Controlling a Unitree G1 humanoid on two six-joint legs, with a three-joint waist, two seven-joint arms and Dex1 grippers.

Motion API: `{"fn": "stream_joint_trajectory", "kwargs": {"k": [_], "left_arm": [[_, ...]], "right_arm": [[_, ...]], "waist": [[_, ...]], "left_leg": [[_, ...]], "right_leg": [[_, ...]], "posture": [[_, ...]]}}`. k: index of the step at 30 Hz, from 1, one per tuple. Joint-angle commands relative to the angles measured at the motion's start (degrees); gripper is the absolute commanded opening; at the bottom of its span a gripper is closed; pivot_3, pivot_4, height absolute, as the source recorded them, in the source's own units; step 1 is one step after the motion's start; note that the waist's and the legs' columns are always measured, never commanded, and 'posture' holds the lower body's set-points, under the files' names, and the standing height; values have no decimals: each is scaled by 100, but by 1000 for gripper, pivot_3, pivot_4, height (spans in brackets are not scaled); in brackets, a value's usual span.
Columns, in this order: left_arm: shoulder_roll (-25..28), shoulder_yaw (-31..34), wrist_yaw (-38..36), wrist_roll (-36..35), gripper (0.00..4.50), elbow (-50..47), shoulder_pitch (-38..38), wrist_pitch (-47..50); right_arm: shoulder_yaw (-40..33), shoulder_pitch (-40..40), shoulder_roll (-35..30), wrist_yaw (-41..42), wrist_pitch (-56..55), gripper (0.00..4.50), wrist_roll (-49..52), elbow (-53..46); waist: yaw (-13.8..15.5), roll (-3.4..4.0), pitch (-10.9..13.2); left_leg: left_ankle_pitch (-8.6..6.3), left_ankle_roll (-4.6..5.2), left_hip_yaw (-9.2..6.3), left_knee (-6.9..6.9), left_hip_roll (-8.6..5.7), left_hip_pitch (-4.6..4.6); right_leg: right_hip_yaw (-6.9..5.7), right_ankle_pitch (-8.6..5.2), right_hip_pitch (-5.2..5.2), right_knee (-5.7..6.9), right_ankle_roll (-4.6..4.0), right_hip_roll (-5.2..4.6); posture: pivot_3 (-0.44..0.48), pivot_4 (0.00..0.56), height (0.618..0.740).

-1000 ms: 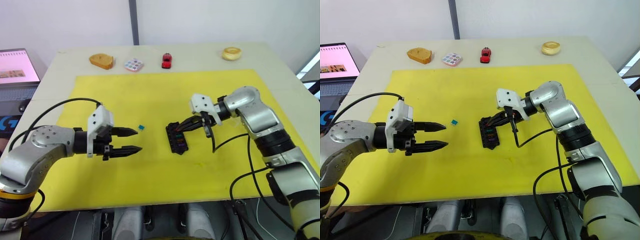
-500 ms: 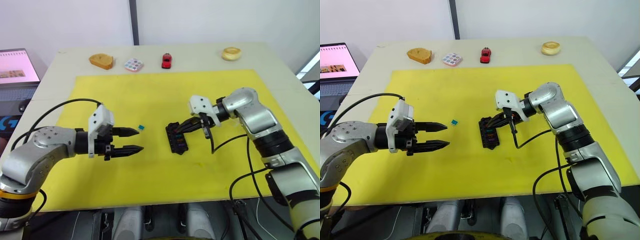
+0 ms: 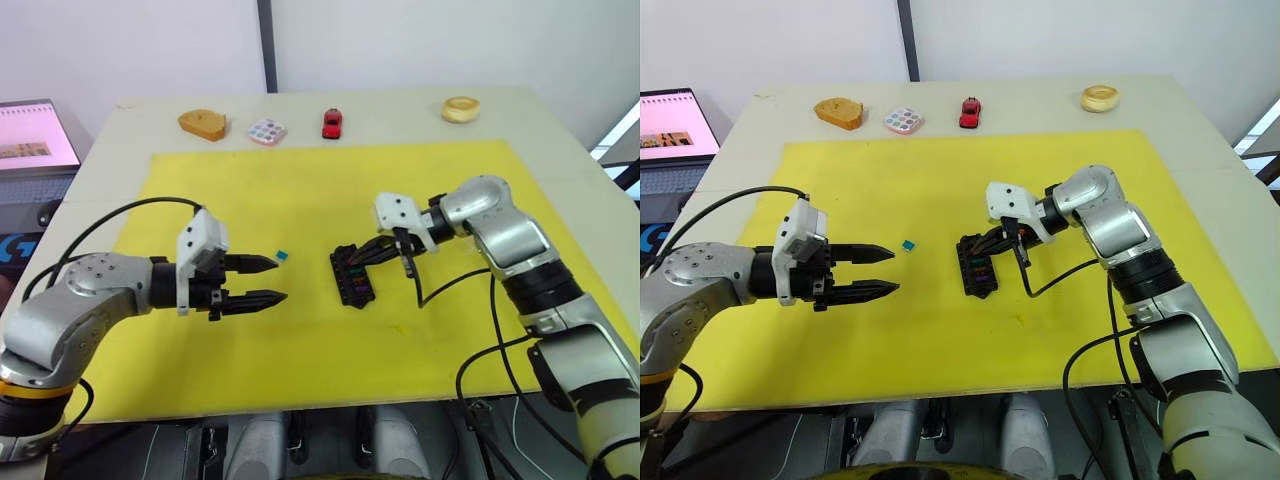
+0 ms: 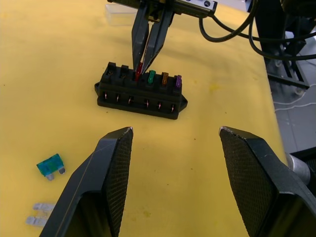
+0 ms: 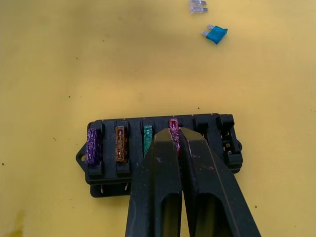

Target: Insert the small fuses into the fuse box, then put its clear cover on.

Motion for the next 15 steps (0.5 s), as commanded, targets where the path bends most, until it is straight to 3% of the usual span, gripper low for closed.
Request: {"fn": "stream_joint_trajectory", "kwargs": {"k": [1, 15], "left_arm": [[3, 194, 28, -48, 2907, -62, 24, -53], [-29, 202, 121, -206, 2907, -39, -46, 41]], "right_arm": [[-26, -141, 50, 17, 82, 0, 6, 43], [274, -213, 136, 36, -172, 0, -385, 264]], "waist": [[-1, 0, 0], [-6, 1, 0]], "left_leg": [[0, 0, 0, 0, 0, 1], [0, 0, 0, -1, 0, 0]], "right_leg": [[0, 0, -1, 0, 0, 0], [1, 0, -3, 0, -1, 0]], "posture": [[0, 150, 740], [0, 150, 740]]}}
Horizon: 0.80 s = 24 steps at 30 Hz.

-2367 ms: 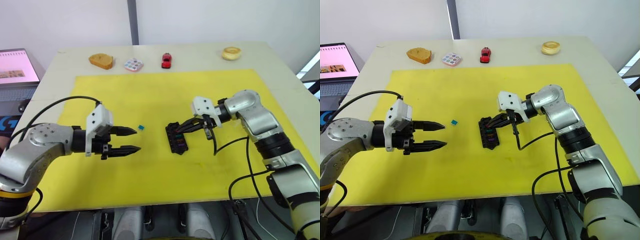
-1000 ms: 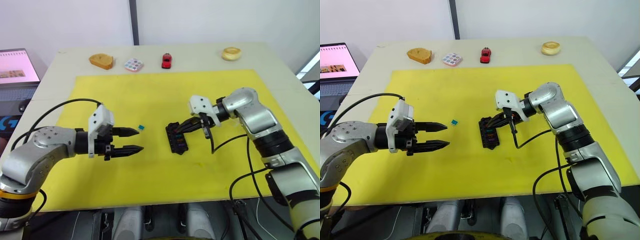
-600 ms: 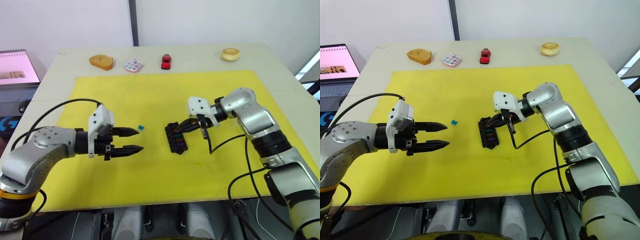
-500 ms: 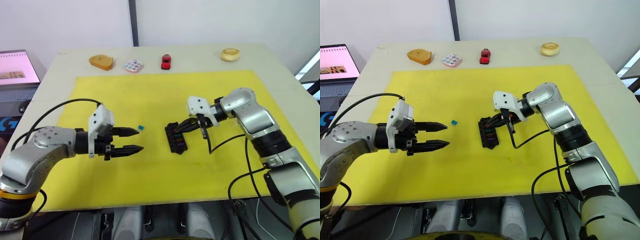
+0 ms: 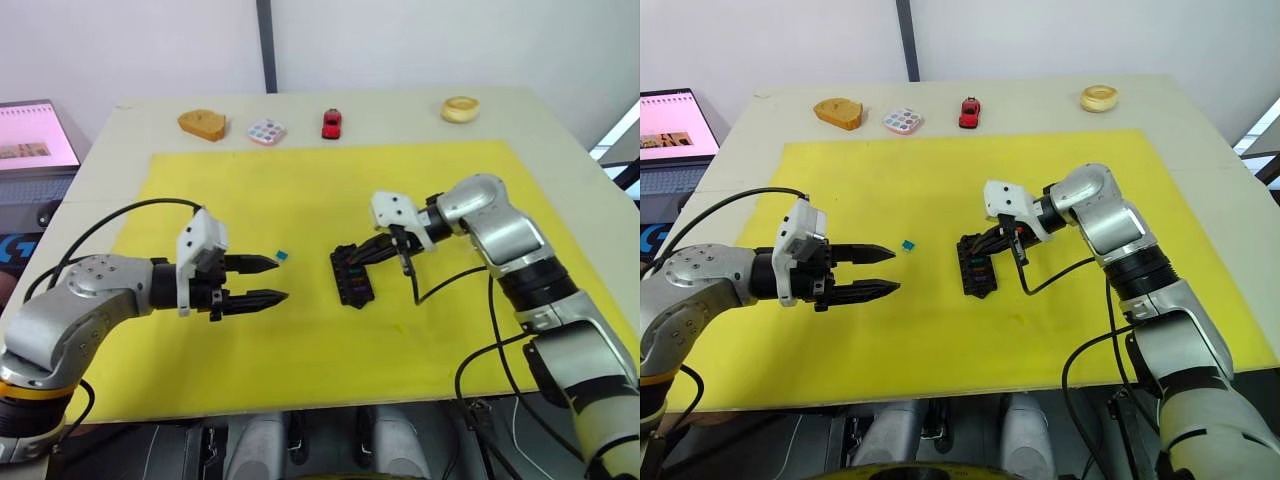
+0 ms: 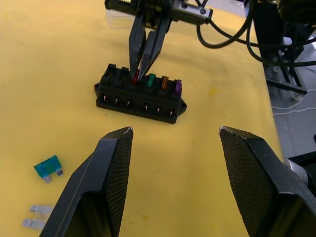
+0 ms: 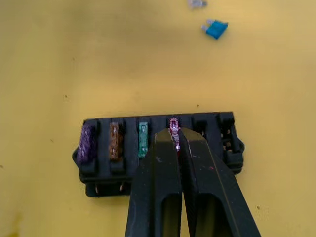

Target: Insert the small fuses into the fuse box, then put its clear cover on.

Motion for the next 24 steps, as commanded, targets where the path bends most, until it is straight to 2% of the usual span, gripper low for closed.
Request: {"fn": "stream_joint_trajectory", "kwargs": {"k": [1, 15, 18, 21, 24], "left_arm": [[10, 188, 32, -83, 2907, -38, -63, 20], [18, 248, 123, -143, 2907, -126, 4, 87], [7, 233, 130, -153, 2977, -98, -20, 87], [2, 250, 129, -198, 2977, -76, -48, 110], [9, 251, 128, -228, 2977, -53, -75, 122]], "right_arm": [[211, -99, 23, -16, -102, 0, -260, 59], [84, -133, 5, 104, 23, 0, -155, 115], [-7, -181, 6, 114, 113, 1000, -74, 82], [-84, -214, -4, 114, 281, 2435, 12, -2], [-218, -264, 1, 75, 493, 2435, 137, -46]], "waist": [[-10, 0, 0], [1, 0, 0], [6, 0, 0], [13, 0, 0], [12, 0, 0]], "left_leg": [[0, 0, 0, 0, 0, 0], [-1, -2, 0, -5, 1, 32], [-1, -2, 0, -6, 1, 31], [-1, -2, 0, -6, -1, 29], [-1, -2, 0, -7, -1, 29]], "right_leg": [[0, 0, 1, 0, 0, 0], [2, -1, 3, -2, -1, -2], [2, -1, 2, -2, -1, -2], [2, -1, -1, -2, -1, -4], [3, -1, -1, -2, -1, -5]], "posture": [[0, 150, 740], [0, 150, 740], [0, 150, 740], [0, 150, 740], [0, 150, 740]]}}
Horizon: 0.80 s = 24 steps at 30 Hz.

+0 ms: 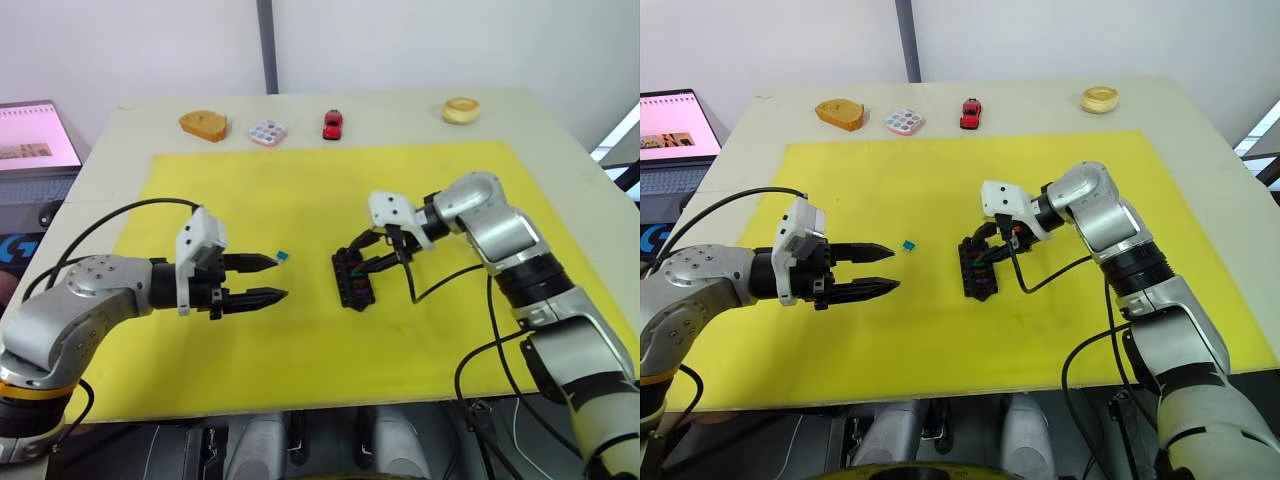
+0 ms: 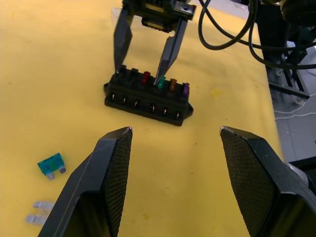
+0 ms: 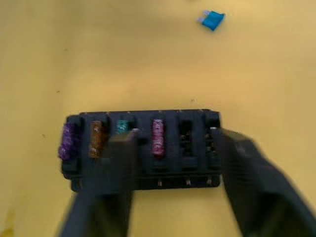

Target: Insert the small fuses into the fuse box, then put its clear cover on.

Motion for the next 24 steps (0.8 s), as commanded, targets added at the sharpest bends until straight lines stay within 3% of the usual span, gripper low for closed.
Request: {"fn": "stream_joint_trajectory", "kwargs": {"k": [1, 9, 12, 15, 24], "left_arm": [[11, 211, 14, -113, 2977, -48, -78, 23], [126, 233, -85, -61, 2977, 9, -65, 15], [202, 187, -130, 55, 2977, 0, -63, -48], [229, 153, -132, 107, 2977, -10, -79, -91], [214, 150, -190, 155, 2977, 3, -114, -85]], "right_arm": [[-254, -165, -5, -8, 249, 2435, 217, -136], [-530, -275, -9, -48, 646, 2435, 569, -44], [-556, -49, -62, -17, 630, 1553, 666, -253], [-608, 163, -44, -83, 585, 57, 755, -430], [-518, 409, -76, -262, 515, 19, 687, -579]], "waist": [[-1, 0, 0], [2, 0, 0], [2, 1, 0], [-1, 1, 1], [1, 1, 1]], "left_leg": [[0, 0, 0, 0, 0, 0], [0, 0, 0, -2, 0, -5], [0, 0, 1, -3, 0, -6], [0, 0, 1, -4, 0, -6], [0, 0, 2, -5, 0, -8]], "right_leg": [[0, 0, 0, 0, 0, 0], [0, 1, -8, 0, -2, -1], [0, 1, -8, 0, -1, -2], [0, 1, -10, 0, -2, -2], [0, 1, -12, 0, -2, -3]], "posture": [[0, 150, 740], [0, 150, 740], [0, 150, 740], [0, 150, 740], [0, 150, 740]]}}
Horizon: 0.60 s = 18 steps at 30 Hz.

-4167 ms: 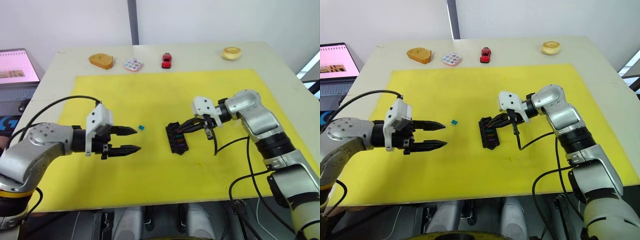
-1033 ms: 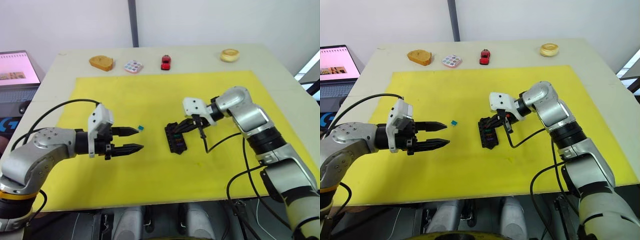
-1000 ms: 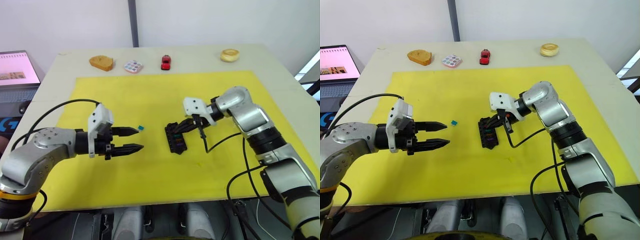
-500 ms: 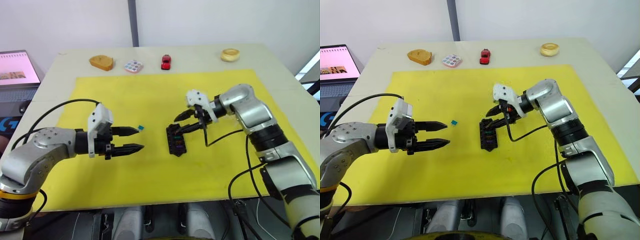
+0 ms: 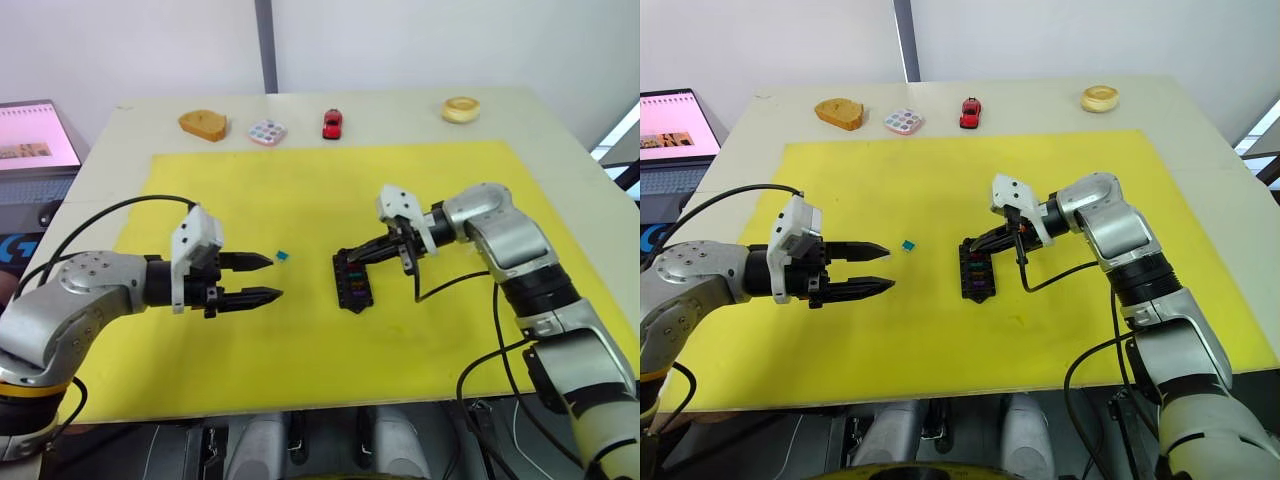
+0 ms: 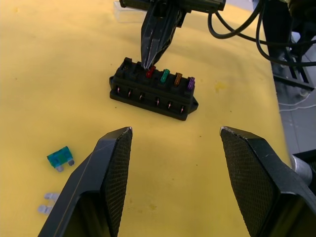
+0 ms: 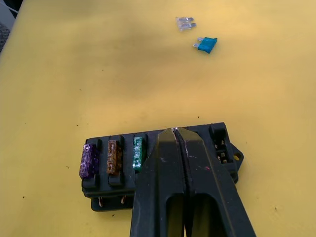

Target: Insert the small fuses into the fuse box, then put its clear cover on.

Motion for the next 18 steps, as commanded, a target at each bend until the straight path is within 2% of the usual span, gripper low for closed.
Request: {"fn": "stream_joint_trajectory", "kwargs": {"k": [1, 18], "left_arm": [[52, 118, -40, 25, 2977, -44, -75, -72], [0, 158, 32, -26, 2977, -12, -94, -28]], "right_arm": [[-84, -13, -75, -67, -83, 19, 15, -215], [118, 363, -188, -227, -558, 19, -319, -216]], "waist": [[0, 0, 0], [6, -1, -1]], "left_leg": [[0, 0, 0, 0, 0, 0], [0, 0, 0, 0, 0, 3]], "right_leg": [[0, 0, 0, 0, 0, 0], [0, 0, 4, 0, 0, 0]], "posture": [[0, 150, 740], [0, 150, 740]]}}
